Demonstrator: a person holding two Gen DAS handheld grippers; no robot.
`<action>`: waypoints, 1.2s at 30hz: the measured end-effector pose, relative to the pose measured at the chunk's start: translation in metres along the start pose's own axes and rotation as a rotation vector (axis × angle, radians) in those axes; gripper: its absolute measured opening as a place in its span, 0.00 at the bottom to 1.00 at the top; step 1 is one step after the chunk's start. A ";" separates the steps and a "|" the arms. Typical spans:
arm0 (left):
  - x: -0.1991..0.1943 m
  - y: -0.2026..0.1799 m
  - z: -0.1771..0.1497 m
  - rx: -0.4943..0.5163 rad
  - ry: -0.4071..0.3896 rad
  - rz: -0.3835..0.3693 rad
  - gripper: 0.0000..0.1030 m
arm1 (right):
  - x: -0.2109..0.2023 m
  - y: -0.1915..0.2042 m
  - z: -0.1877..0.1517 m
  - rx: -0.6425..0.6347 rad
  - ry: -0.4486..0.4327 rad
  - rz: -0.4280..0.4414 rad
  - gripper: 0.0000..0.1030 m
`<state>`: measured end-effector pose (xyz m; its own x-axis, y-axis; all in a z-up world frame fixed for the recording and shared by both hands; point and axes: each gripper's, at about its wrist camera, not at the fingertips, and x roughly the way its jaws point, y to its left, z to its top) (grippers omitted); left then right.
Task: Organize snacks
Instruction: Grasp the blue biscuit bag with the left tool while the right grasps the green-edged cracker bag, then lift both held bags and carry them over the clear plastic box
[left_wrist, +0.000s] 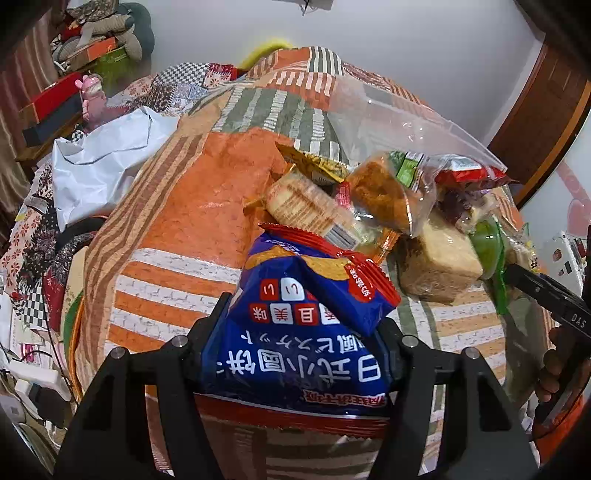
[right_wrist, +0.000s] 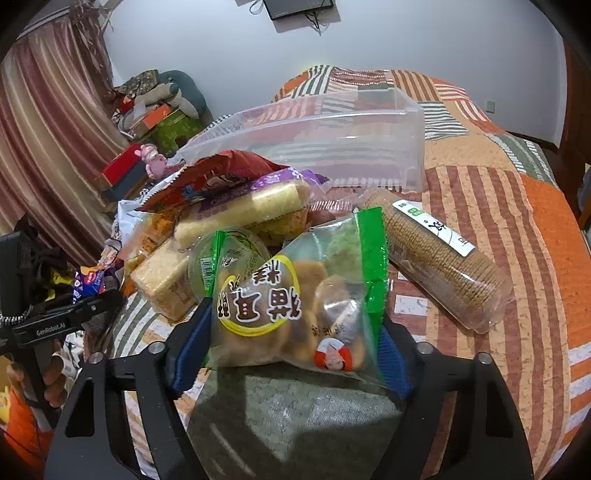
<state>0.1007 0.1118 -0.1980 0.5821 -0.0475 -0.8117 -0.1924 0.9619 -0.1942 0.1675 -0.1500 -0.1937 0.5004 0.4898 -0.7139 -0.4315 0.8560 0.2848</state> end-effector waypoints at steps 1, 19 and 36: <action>-0.004 0.000 0.000 0.000 -0.009 0.001 0.62 | -0.002 0.000 0.000 -0.001 -0.005 0.003 0.68; -0.058 -0.022 0.042 0.065 -0.194 -0.021 0.62 | -0.050 0.006 0.020 -0.019 -0.187 0.001 0.50; -0.051 -0.059 0.104 0.158 -0.245 -0.050 0.62 | -0.061 0.003 0.081 -0.027 -0.340 -0.066 0.50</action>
<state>0.1644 0.0850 -0.0876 0.7646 -0.0477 -0.6427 -0.0448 0.9909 -0.1268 0.1962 -0.1640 -0.0979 0.7472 0.4646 -0.4752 -0.4071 0.8852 0.2253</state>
